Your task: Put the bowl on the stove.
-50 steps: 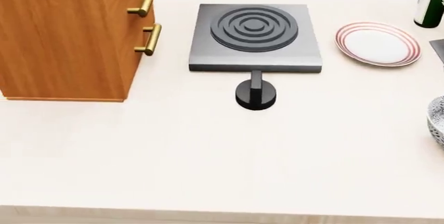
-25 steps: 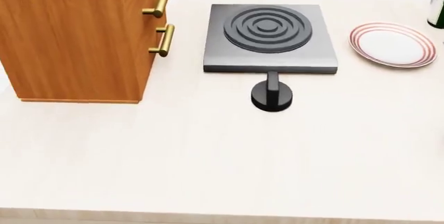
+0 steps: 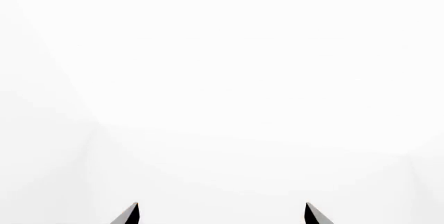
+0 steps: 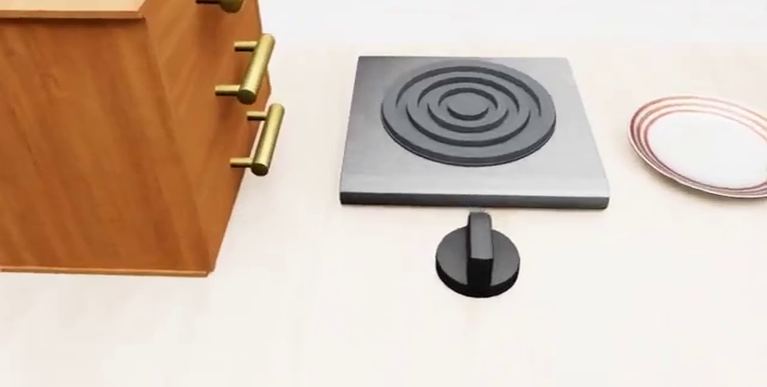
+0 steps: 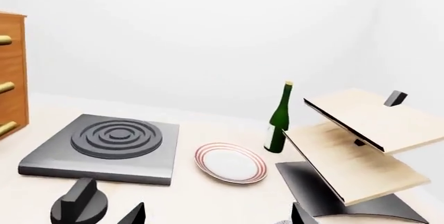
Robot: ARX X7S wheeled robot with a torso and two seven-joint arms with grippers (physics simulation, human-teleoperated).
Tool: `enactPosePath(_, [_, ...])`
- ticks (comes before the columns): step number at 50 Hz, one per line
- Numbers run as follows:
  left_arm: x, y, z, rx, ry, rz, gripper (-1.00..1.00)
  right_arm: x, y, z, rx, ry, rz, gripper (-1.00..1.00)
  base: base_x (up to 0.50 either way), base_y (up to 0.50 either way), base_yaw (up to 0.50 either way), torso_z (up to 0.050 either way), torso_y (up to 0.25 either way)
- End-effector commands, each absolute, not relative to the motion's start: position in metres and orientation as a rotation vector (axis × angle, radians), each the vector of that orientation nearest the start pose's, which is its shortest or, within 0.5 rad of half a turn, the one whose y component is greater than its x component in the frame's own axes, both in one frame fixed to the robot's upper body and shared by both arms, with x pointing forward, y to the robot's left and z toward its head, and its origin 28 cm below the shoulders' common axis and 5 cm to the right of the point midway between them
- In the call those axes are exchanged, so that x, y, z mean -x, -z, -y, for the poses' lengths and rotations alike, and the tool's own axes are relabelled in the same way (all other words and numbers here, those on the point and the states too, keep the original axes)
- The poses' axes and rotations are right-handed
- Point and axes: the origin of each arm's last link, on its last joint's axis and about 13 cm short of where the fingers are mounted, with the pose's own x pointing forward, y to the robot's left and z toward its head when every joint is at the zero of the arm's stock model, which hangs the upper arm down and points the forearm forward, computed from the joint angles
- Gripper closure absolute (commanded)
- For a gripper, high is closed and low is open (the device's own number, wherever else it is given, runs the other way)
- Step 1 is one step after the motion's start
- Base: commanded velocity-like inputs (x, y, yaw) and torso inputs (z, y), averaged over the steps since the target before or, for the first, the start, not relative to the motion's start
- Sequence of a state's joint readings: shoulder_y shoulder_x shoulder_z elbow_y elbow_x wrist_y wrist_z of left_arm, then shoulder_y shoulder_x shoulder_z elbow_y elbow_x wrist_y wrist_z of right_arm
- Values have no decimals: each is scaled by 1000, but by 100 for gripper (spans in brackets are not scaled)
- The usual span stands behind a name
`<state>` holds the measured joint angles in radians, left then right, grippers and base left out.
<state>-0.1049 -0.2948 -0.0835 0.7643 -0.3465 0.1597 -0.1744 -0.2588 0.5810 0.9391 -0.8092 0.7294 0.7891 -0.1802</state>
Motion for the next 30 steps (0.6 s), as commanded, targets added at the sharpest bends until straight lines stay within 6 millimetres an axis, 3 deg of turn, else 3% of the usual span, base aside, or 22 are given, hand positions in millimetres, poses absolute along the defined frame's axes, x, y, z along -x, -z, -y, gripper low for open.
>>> enactPosePath(1, [-180,-205,-244,114,11,1008,-100,-111,-185,267,170,100,68,-100,500,0,0,0,0])
enactPosePath(30, [-180,-204,-244,122,12,1002,-100,-111,-182,267,170,91,54,-100,500,0,0,0,1])
